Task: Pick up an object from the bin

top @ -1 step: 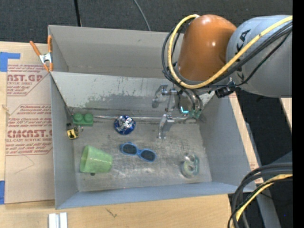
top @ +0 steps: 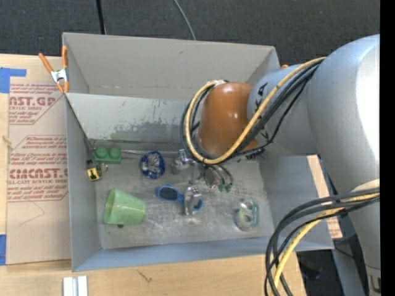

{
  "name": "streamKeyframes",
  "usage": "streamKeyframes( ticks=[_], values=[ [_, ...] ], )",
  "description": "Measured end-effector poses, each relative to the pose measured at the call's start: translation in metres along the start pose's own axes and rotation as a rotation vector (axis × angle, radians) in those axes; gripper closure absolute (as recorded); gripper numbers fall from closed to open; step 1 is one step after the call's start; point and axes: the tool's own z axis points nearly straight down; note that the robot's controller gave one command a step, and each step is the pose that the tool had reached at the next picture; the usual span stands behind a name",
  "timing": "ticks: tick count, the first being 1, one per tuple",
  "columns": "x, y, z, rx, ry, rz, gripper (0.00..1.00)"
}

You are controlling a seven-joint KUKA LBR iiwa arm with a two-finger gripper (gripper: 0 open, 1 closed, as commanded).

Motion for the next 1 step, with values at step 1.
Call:
streamKeyframes(
  ticks=[1],
  values=[
    [-0.0004,0.0002,-0.0039,-0.001,0.004,-0.001,1.00]
  ],
)
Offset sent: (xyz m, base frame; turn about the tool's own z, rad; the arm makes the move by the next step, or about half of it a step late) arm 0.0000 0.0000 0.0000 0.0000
